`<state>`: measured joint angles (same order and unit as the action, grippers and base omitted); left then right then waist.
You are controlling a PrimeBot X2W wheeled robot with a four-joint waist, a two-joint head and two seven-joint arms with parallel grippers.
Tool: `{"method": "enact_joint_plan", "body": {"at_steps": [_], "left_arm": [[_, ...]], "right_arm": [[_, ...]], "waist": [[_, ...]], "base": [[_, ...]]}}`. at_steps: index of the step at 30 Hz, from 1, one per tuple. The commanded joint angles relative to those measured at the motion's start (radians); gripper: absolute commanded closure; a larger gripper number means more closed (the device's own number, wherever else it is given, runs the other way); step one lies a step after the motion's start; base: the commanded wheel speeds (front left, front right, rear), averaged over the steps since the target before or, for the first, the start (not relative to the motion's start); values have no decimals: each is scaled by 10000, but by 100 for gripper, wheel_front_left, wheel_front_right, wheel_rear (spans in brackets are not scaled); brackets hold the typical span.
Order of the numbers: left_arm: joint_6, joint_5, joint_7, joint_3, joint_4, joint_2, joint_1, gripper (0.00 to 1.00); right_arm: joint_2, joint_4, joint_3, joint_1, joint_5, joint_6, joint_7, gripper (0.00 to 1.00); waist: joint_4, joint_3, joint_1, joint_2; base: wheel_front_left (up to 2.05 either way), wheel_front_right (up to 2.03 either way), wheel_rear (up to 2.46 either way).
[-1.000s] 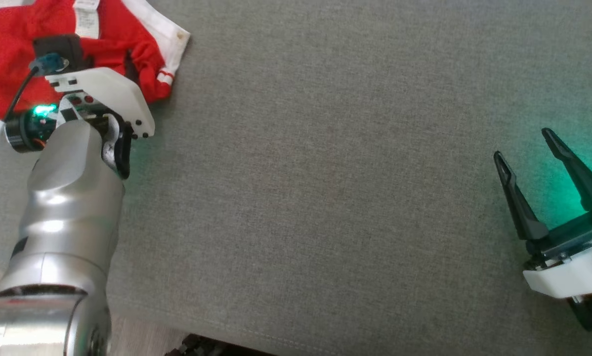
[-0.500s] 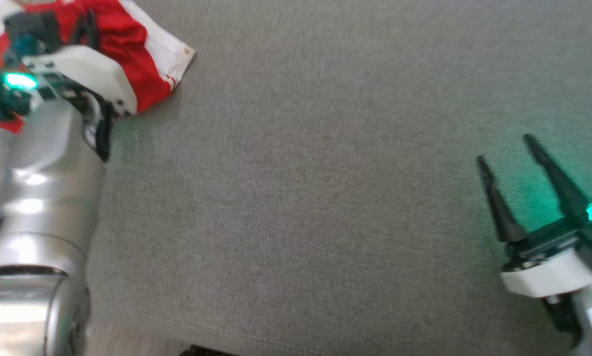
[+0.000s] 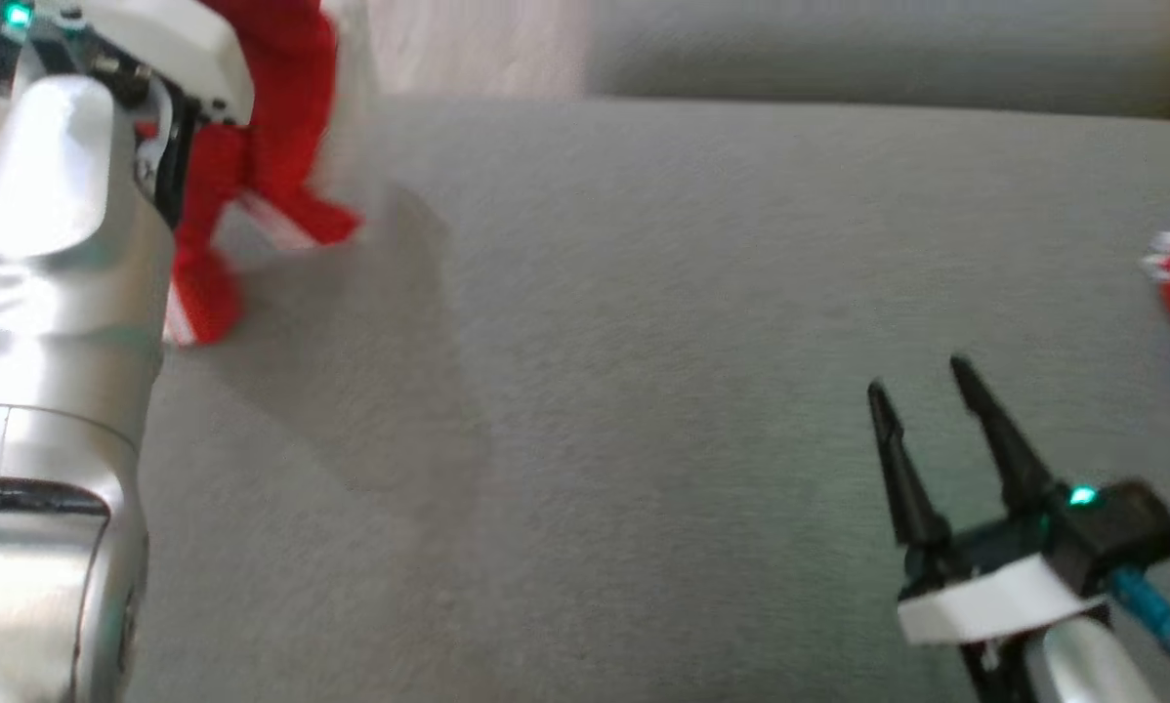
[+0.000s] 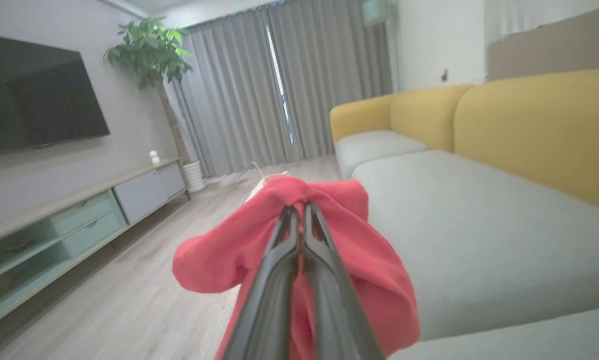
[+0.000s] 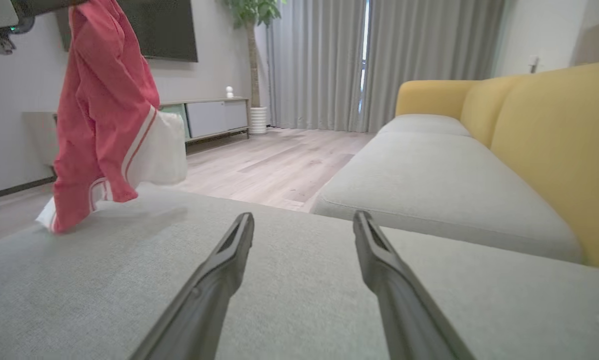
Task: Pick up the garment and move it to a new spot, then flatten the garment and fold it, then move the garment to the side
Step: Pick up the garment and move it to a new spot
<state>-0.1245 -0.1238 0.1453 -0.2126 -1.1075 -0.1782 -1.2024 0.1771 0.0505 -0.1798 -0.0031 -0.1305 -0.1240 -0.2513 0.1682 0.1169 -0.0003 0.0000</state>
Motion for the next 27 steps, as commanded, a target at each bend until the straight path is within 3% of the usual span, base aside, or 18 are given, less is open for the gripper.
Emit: {"method": "enact_joint_plan", "body": {"at_steps": [1,4,10,14,22,27], "left_arm": [[-50,-273,-164,-141,704,-206,-582,100],[-56,-1032,-639,-689,1513,90,-449,100],[-59,-2980,-1809,-1530,3809,176,381,100],[-59,-3688,-2350,-1715,4916,170,993,100],[142,-4208,-3096,-2011,6090,-5,3416,100],[542,-4138,-2172,-1915,5853,-229,5019,100]], "right_arm": [[-110,-300,-147,97,107,-67,-102,0],[-258,-385,-127,223,172,-67,-103,0],[-375,-517,-134,219,227,-67,-104,0],[-385,-539,-156,234,222,-67,-104,0],[-477,-567,-289,178,140,-67,-104,0],[-602,-550,-372,3,84,-67,-104,0]], "waist": [[-1351,-1186,3,0],[-1932,-1401,3,0],[-3079,-1517,3,0],[-3532,-1453,3,0],[-4342,-773,3,0],[-4510,-1,3,0]], "base": [[0,0,0],[0,0,0],[0,0,0],[0,0,0],[0,0,0],[0,0,0]]}}
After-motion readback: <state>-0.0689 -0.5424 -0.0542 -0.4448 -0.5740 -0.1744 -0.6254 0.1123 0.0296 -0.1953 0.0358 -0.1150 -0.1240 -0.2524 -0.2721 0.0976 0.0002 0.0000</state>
